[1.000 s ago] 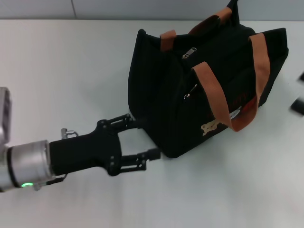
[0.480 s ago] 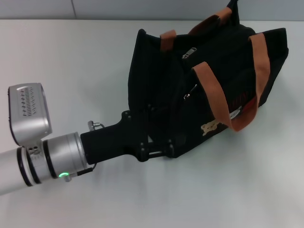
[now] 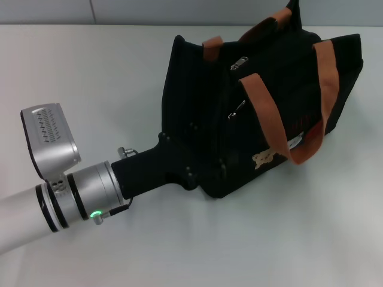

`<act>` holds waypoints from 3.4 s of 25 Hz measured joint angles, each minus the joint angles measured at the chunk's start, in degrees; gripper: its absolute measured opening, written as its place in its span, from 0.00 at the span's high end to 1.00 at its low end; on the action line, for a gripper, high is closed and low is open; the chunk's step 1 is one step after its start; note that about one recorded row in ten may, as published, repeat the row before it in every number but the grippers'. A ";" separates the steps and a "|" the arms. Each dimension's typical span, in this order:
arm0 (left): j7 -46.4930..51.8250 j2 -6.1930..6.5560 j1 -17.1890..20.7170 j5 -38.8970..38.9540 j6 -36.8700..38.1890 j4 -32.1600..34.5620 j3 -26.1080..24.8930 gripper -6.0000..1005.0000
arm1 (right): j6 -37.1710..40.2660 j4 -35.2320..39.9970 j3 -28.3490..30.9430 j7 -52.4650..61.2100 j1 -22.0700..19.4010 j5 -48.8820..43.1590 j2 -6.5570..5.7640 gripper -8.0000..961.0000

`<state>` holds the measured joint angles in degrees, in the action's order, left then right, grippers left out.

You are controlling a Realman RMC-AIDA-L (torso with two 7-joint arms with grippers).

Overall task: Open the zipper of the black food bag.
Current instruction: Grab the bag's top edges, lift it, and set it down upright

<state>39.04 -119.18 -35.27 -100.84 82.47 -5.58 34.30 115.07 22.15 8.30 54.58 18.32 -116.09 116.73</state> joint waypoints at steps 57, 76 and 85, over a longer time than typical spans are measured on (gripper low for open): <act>36.56 3.29 9.48 -4.76 20.83 58.19 0.41 0.88 | -3.74 -1.52 0.05 0.00 1.36 0.79 0.76 0.18; 42.95 0.35 10.52 -1.02 25.15 81.42 18.75 0.88 | -8.54 -6.41 -1.17 -11.28 2.72 -0.15 2.42 0.18; 42.74 0.35 10.22 0.97 23.38 81.69 21.43 0.88 | -23.43 -19.33 -8.96 -34.00 4.12 -0.61 2.74 0.18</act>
<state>81.78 -118.82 -25.05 -99.87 105.86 76.11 55.73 91.64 2.82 -0.67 20.58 22.44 -116.71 119.47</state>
